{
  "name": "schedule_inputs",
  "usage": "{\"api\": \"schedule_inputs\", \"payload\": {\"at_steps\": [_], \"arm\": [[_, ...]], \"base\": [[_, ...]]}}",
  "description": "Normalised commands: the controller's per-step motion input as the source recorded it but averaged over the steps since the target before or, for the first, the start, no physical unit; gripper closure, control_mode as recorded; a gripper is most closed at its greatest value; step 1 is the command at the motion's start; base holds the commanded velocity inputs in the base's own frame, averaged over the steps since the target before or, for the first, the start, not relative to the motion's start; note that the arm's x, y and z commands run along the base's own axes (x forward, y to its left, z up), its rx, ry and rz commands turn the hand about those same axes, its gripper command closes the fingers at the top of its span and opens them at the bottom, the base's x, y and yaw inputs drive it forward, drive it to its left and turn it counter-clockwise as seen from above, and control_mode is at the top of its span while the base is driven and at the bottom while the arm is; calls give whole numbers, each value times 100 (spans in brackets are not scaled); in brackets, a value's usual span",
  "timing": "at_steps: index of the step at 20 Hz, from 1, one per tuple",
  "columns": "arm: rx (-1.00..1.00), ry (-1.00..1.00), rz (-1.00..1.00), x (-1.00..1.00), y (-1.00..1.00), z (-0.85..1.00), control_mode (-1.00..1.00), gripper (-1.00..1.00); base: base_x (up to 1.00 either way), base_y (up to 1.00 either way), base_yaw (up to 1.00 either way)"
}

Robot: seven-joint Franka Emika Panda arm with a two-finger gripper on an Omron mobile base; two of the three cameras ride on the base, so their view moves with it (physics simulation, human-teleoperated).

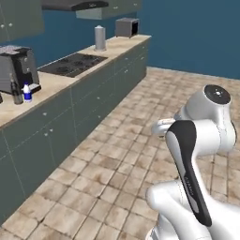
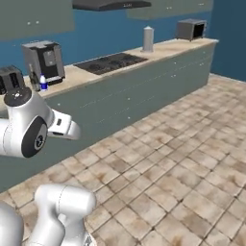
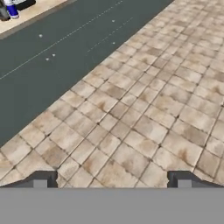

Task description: Place the drinks on the dining counter in a tight cluster.

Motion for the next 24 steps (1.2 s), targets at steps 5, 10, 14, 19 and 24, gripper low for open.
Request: {"api": "schedule_inputs", "payload": {"at_steps": [5,10,14,19,24], "arm": [[0,0,0,0,0,0,100,-100],[0,0,0,0,0,0,100,-100],[0,0,0,0,0,0,100,-100],[0,0,0,0,0,0,100,-100],[0,0,0,0,0,0,100,-100]], "base": [[74,18,57],[100,0,37],[100,0,31],[100,0,33],[100,-18,38]]}}
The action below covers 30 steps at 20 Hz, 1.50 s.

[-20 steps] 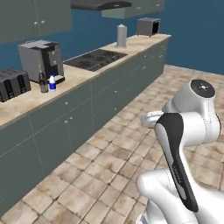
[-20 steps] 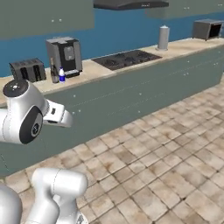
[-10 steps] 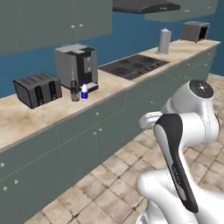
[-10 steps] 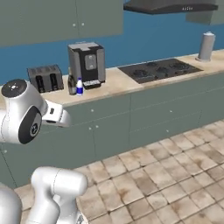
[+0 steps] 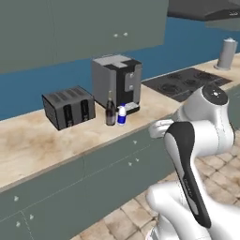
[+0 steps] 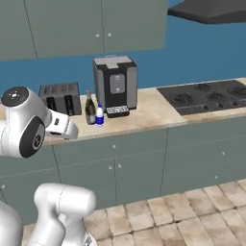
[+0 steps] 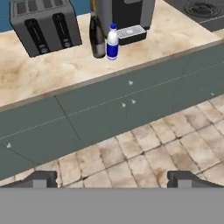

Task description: Place the drinks on the dining counter in a tight cluster.

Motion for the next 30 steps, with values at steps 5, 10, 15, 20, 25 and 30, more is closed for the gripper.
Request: {"api": "schedule_inputs", "payload": {"at_steps": [5,10,15,20,25,30], "arm": [[0,0,0,0,0,0,100,-100],[0,0,0,0,0,0,100,-100],[0,0,0,0,0,0,100,-100],[0,0,0,0,0,0,100,-100],[0,0,0,0,0,0,100,-100],[0,0,0,0,0,0,100,-100]], "base": [[100,-46,48],[98,-64,52],[76,-66,37],[84,14,0],[64,61,-16],[1,1,-1]]}}
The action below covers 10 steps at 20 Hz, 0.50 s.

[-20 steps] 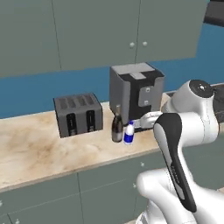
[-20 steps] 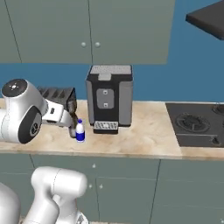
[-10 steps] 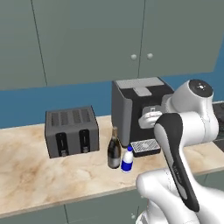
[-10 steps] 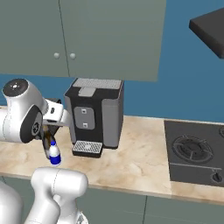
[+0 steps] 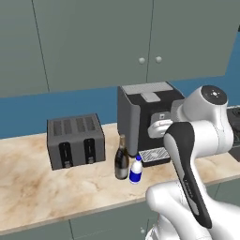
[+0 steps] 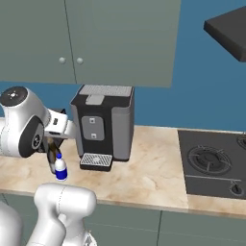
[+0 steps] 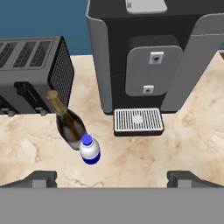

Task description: Place the drinks on the dining counter in a tight cluster.

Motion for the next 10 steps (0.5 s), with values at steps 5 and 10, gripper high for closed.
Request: {"api": "schedule_inputs", "payload": {"at_steps": [5,10], "arm": [[0,0,0,0,0,0,100,-100],[0,0,3,0,1,-5,-100,-100]], "base": [[0,0,0],[0,0,0]]}}
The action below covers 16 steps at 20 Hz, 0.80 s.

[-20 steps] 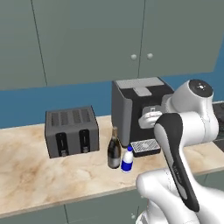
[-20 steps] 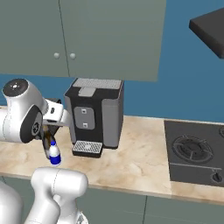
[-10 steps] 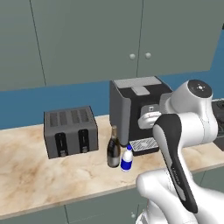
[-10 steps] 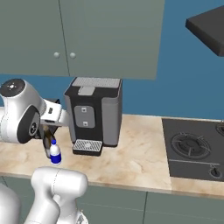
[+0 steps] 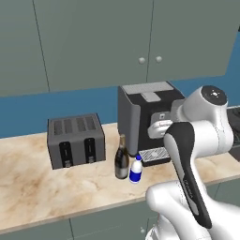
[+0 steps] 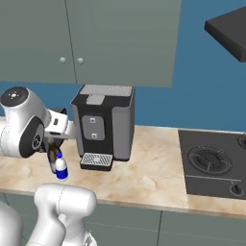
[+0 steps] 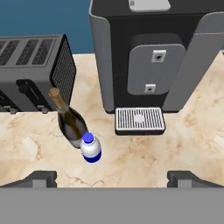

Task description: Place the drinks on the dining counter in a tight cluster.

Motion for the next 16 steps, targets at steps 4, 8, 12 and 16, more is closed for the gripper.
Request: {"api": "schedule_inputs", "payload": {"at_steps": [4,8,12,16], "arm": [[0,6,17,0,16,-22,-100,-100],[0,9,17,-13,13,-21,-100,-100],[-3,7,9,-12,42,-33,-100,-100],[-5,8,2,-1,59,-47,-100,-100]], "base": [[0,0,0],[0,0,0],[0,0,0],[0,0,0]]}}
